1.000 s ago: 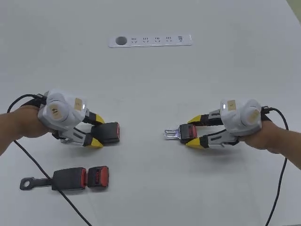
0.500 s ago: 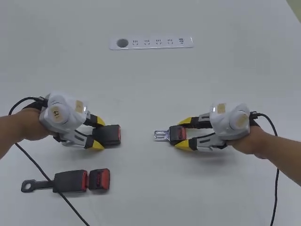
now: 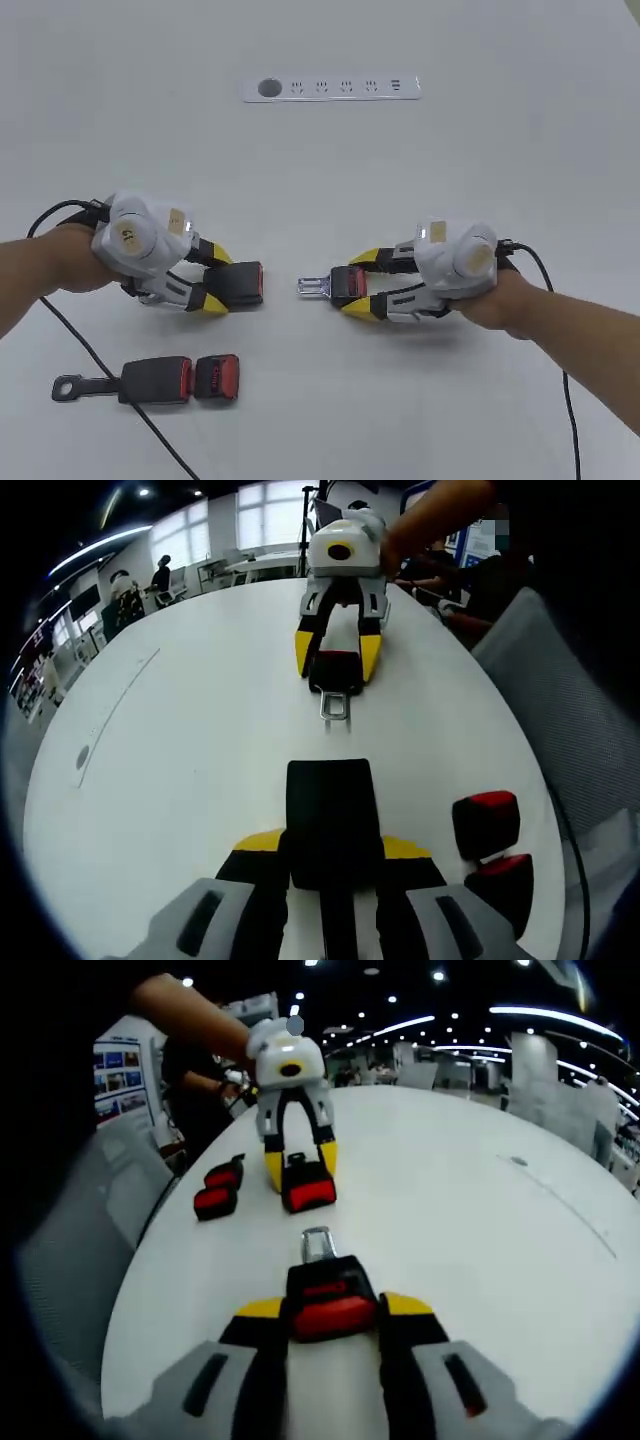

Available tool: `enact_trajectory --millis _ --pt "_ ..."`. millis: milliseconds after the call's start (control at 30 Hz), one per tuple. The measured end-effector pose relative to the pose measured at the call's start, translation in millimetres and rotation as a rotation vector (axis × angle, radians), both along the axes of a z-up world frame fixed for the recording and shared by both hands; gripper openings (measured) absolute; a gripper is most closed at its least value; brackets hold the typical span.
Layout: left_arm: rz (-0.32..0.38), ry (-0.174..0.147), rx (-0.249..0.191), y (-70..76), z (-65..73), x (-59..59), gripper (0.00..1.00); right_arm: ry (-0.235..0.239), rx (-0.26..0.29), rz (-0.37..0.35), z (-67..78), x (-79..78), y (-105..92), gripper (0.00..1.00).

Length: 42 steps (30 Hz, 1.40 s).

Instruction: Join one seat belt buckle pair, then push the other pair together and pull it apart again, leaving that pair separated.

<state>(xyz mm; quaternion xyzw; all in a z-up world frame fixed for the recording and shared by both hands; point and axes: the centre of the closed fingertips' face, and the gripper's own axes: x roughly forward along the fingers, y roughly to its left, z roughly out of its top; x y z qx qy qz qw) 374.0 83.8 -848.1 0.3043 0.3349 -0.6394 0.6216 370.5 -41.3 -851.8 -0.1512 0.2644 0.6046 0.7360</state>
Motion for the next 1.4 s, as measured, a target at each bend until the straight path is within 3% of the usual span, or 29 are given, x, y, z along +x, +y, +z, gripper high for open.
enact_trajectory --millis 433,567,700,833,867,933,1400 --pt "-0.002 0.000 0.005 0.2 -0.2 0.6 0.34 0.021 0.036 0.004 3.1 11.3 33.8 0.35" --pt "-0.002 0.001 0.005 0.5 -0.4 0.6 0.34 -0.009 0.009 0.030 1.1 13.1 40.7 0.35" --pt "-0.007 0.001 0.008 0.9 -0.5 0.9 0.34 -0.009 0.002 0.032 1.3 12.7 41.5 0.35" --pt "-0.031 0.001 0.013 -4.0 -0.6 -0.1 0.33 -0.012 -0.005 0.031 0.2 11.0 56.8 0.35" --pt "-0.039 -0.001 0.022 -2.4 -0.6 0.2 0.33 -0.033 -0.020 0.040 -1.3 12.8 54.8 0.36" --pt "-0.034 -0.001 0.020 -2.3 -0.4 0.6 0.33 -0.010 -0.008 0.025 -1.3 13.0 52.8 0.36" --pt "-0.040 -0.011 0.062 -1.8 -0.4 1.6 0.33 -0.007 -0.045 0.008 -1.6 12.0 64.3 0.35"
